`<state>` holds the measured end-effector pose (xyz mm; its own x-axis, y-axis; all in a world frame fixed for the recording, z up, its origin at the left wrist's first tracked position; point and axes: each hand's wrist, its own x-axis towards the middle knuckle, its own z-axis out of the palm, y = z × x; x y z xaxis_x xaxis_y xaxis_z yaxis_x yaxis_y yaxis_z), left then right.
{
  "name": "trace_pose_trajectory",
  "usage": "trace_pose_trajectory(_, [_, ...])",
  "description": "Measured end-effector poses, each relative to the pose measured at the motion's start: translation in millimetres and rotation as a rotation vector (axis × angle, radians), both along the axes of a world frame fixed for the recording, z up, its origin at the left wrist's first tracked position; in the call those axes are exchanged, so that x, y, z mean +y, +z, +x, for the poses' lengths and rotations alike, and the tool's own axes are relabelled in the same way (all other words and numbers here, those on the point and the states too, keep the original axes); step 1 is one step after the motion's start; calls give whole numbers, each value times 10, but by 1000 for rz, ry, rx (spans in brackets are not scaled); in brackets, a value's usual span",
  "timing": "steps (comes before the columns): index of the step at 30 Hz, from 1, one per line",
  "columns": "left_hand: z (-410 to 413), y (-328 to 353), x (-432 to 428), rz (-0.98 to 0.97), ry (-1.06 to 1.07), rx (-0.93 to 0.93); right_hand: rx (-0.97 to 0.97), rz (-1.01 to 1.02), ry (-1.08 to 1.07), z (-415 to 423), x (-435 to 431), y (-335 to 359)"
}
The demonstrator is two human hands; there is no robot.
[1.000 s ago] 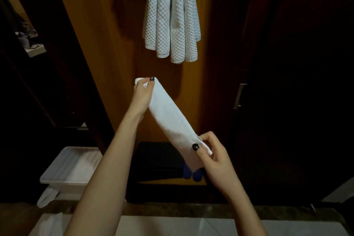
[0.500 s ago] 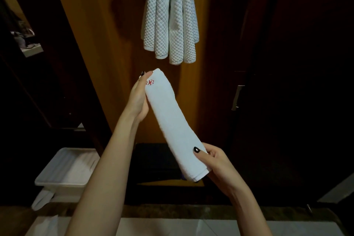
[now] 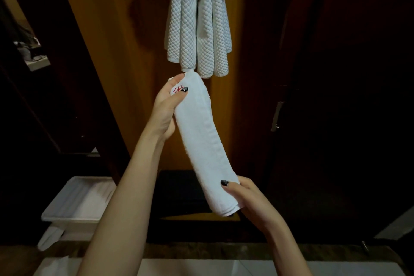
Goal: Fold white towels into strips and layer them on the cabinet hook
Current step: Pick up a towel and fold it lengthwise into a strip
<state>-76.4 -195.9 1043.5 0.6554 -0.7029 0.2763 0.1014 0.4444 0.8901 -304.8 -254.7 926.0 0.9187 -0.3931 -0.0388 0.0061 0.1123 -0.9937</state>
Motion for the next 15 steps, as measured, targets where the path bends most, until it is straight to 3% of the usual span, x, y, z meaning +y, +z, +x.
trace_pose_trajectory(4, [17, 31, -23, -21, -1, 18, -7, -33, -41, -9, -2, 23])
trace_pose_trajectory(15, [163, -237, -124, 81, 466, -116, -133, -193, -497, 42, -67, 52])
